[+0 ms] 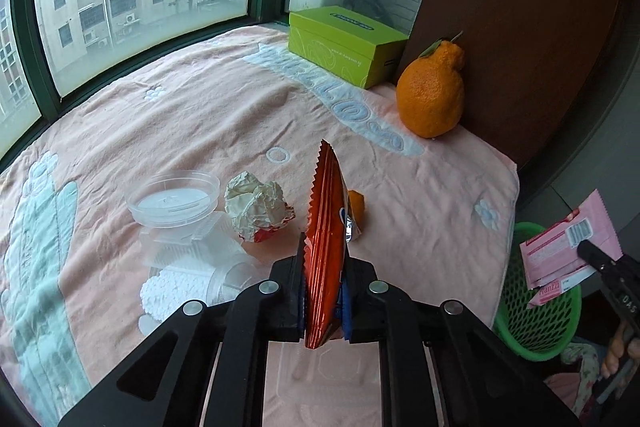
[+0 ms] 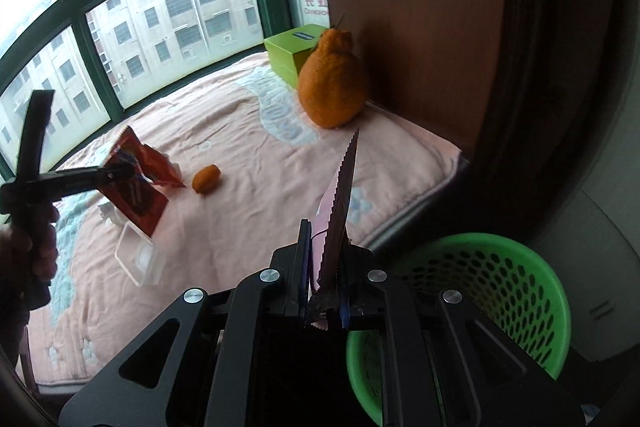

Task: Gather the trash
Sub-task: 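Carry both wrappers over the green wastebasket and open both tools, then move both open tools back over the window seat, then grasp the white foam block with the left tool, then grasp the labeled yogurt cup with the right tool while the left tool holds the foam block, then carry both items over the green wastebasket and open both tools to drop them, then move both open tools back over the window seat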

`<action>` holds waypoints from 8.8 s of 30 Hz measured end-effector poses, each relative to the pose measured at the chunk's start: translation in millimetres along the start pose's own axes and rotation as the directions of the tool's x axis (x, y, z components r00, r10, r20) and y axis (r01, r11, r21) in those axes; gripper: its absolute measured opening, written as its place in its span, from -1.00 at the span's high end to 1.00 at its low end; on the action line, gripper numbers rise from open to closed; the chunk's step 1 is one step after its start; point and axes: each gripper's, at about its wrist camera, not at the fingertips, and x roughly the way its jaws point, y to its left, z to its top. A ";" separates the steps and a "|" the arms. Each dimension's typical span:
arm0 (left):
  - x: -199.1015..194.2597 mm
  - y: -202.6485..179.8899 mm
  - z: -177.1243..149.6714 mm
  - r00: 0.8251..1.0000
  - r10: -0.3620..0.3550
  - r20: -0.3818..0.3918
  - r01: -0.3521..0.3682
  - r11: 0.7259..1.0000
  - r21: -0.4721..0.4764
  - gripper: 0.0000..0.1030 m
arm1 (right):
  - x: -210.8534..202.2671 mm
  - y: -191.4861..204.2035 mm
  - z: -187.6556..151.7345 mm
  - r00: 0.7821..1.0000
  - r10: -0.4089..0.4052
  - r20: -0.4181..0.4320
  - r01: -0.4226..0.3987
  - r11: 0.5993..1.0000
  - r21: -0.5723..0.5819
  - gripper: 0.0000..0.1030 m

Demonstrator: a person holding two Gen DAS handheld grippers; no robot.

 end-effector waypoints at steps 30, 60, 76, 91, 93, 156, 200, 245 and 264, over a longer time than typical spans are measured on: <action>21.0 -245.9 -36.7 0.928 -0.330 -0.171 0.361 0.910 0.204 0.75 | -56.0 -137.3 -79.9 0.979 -0.201 -0.040 0.205 0.957 0.205 -0.16; 1.1 -207.4 -56.2 0.974 -0.211 -0.088 0.221 0.967 0.125 -0.22 | -61.6 -98.3 -70.5 0.997 -0.075 0.002 0.073 0.982 0.172 -0.54; -47.3 -17.1 -49.2 0.993 0.119 0.012 -0.117 0.987 -0.107 -0.36 | -15.1 0.3 -34.6 0.994 0.103 -0.031 -0.102 0.995 0.016 -0.56; -14.9 84.2 -63.3 0.987 0.145 -0.074 -0.155 0.975 -0.158 -0.33 | 29.1 100.1 -8.3 0.967 0.238 -0.094 -0.247 0.963 -0.105 -0.56; -9.1 87.5 -61.1 0.988 0.135 -0.070 -0.144 0.978 -0.151 -0.29 | 35.2 106.2 -6.8 0.963 0.246 -0.108 -0.257 0.960 -0.107 -0.56; -52.7 172.9 -85.5 0.998 0.030 0.047 -0.016 0.961 -0.274 0.13 | 123.4 282.1 -20.6 0.851 0.397 -0.343 -0.506 0.792 -0.341 -0.43; -41.4 -24.7 -83.9 0.980 -0.196 0.014 0.197 0.980 -0.039 0.13 | 20.8 32.7 -55.2 0.985 0.114 -0.129 -0.116 0.993 -0.005 -0.15; 101.1 -302.3 -89.8 0.901 -0.305 -0.309 0.379 0.899 0.217 -0.08 | -45.1 -166.4 -109.6 0.993 -0.075 -0.092 0.101 0.946 0.309 -0.43; -0.4 -208.1 -70.7 0.998 -0.064 0.002 0.063 0.976 0.207 -0.55 | -33.8 -80.2 -69.3 0.998 0.029 -0.052 -0.020 0.986 0.166 -0.55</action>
